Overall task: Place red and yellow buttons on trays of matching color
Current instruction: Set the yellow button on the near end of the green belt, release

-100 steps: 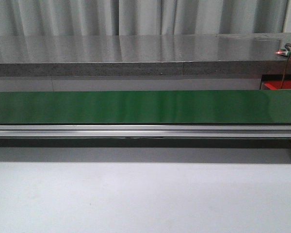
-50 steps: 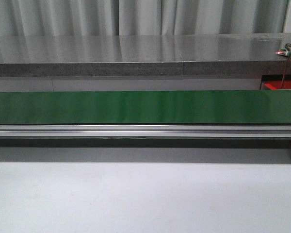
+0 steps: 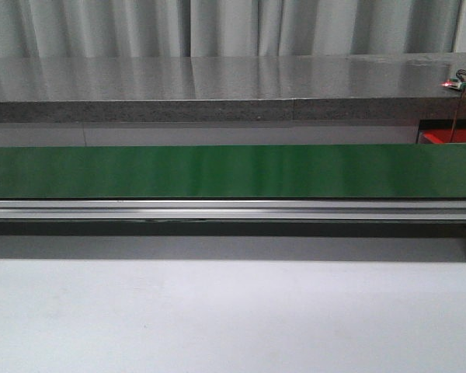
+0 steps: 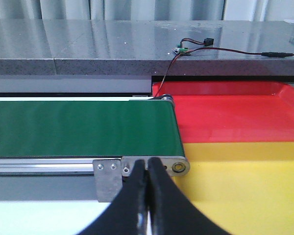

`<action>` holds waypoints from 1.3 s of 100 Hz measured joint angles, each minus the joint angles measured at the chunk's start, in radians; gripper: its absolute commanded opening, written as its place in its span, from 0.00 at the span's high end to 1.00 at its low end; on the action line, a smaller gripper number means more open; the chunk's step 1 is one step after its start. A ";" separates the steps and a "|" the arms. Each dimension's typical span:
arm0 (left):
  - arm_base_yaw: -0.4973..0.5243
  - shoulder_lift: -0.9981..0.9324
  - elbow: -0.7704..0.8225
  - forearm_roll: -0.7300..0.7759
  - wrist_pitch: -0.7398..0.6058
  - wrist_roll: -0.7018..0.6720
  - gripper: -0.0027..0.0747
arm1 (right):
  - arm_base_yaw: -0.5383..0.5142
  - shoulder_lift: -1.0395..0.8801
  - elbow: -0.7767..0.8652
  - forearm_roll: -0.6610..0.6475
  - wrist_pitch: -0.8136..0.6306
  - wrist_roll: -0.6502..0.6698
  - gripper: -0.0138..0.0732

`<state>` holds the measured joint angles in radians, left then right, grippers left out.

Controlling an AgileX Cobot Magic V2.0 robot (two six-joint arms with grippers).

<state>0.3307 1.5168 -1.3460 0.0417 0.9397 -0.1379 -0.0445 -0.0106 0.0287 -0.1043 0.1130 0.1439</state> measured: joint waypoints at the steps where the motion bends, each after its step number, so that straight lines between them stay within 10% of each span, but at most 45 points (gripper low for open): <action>1: 0.007 0.000 0.000 0.000 0.000 0.000 0.29 | 0.000 0.000 0.000 0.000 0.000 0.000 0.92; 130: 0.134 0.320 0.078 -0.005 -0.164 -0.002 0.29 | 0.000 0.000 0.000 0.000 0.000 0.000 0.92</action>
<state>0.4650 1.8370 -1.2685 0.0366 0.7753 -0.1396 -0.0445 -0.0106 0.0287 -0.1043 0.1130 0.1439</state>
